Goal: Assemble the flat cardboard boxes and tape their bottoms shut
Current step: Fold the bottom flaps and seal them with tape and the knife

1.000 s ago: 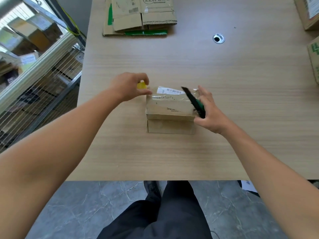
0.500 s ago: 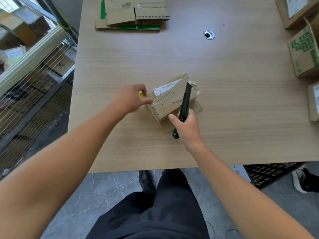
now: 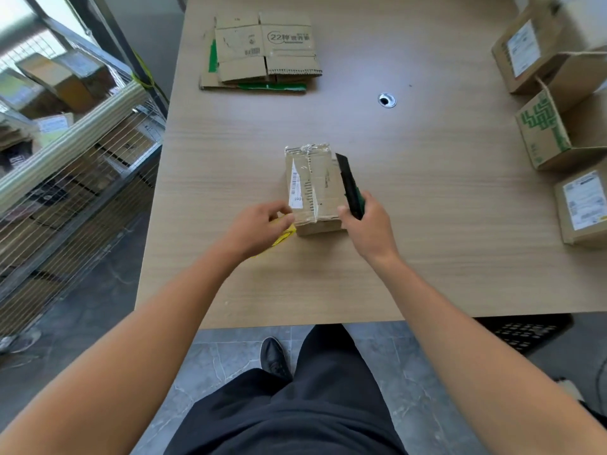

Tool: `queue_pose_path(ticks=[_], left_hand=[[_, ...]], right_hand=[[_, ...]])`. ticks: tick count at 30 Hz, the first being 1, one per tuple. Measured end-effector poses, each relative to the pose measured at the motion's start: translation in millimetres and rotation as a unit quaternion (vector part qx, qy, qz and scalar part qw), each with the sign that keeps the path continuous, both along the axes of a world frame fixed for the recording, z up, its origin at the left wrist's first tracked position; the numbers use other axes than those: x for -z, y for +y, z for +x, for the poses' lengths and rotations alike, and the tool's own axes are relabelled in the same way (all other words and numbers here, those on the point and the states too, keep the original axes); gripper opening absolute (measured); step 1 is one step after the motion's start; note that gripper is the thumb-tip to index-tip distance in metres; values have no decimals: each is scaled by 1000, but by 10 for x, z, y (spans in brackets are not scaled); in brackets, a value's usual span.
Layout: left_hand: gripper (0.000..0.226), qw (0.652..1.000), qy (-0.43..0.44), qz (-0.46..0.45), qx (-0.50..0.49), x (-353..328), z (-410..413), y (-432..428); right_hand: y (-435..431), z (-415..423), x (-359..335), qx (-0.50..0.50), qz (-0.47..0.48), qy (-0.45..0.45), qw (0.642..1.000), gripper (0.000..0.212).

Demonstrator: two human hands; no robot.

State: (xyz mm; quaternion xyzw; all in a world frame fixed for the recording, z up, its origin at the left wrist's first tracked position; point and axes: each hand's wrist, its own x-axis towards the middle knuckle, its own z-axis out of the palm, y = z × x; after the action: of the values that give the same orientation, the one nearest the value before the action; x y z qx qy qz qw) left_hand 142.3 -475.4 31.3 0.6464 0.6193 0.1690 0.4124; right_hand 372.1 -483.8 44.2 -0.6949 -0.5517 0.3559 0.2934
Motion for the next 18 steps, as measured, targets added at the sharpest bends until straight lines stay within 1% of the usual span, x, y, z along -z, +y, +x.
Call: queue_pose_path(ticks=[1,3,5,7,10,14,15,17,18], left_hand=[[14,999,-40,-13,-4,-94,-14,-75],[24,992,-125,-32,-2,-312,-1,-260],[27,984,-174,-37,22,-487,69,-462],[27,980,-188,-37,51,-592,146,-635],[27,981,-179,-26,73,-670,213,-833],[26,991,-106,22,79,-747,318,-976],[25,991,-102,37,81,-765,351,-1001],[28,987,-124,37,97,-799,426,-1069],[35,983,-148,18,107,-813,468,-1112]], right_hand=[[-130,-17,-109,1,-15,57,998,14],[-431,-106,-327,-20,-54,169,984,17],[-706,-237,-480,-38,-74,220,972,20],[-888,-330,-577,-28,-61,226,972,22],[-1034,-299,-670,-1,-33,193,981,18],[-1112,-116,-759,-21,-21,168,985,12],[-1111,-60,-786,-24,-20,170,985,11],[-1087,73,-843,-13,-28,200,979,10],[-1067,146,-876,-8,-32,218,975,10]])
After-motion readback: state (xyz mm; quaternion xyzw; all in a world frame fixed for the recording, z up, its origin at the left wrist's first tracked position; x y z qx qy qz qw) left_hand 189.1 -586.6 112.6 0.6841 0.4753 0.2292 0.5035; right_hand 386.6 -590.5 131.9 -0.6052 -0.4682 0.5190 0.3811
